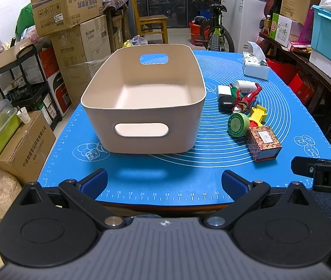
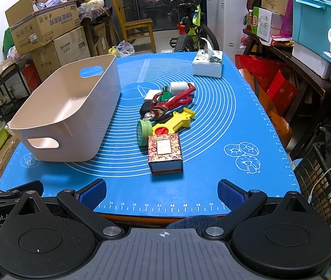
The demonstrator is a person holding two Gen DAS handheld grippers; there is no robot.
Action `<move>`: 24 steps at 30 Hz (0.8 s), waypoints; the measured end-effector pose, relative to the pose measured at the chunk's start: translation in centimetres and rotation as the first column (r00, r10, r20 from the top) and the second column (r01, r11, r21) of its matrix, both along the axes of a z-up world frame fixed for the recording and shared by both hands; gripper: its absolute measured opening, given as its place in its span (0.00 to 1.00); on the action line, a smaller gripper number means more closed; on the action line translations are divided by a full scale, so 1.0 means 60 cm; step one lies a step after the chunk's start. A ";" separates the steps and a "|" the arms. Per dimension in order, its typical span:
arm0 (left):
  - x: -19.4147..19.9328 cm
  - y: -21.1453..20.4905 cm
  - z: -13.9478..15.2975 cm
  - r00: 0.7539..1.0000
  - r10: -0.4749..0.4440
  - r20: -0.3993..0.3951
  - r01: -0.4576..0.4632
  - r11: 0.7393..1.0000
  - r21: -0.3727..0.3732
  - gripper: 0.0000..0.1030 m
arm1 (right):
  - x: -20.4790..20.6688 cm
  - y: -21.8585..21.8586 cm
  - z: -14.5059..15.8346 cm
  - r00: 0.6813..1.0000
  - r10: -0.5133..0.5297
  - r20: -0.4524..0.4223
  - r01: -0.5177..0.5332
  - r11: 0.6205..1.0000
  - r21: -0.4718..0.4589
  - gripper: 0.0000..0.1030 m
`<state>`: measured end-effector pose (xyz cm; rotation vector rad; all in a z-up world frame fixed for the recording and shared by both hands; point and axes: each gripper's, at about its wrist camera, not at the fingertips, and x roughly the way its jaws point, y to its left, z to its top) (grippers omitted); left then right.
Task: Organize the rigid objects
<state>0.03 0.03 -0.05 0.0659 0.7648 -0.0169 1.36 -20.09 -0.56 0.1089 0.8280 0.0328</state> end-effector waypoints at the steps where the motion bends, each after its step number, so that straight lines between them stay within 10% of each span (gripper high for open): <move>1: 0.000 0.001 0.000 1.000 0.000 0.000 0.000 1.000 0.000 1.00 | 0.000 0.001 -0.001 1.000 0.000 0.000 0.000 1.000 -0.001 0.98; 24: 0.001 0.007 0.011 1.000 0.010 0.019 -0.010 1.000 -0.016 1.00 | -0.006 -0.003 0.016 1.000 -0.010 0.014 0.010 1.000 -0.005 0.98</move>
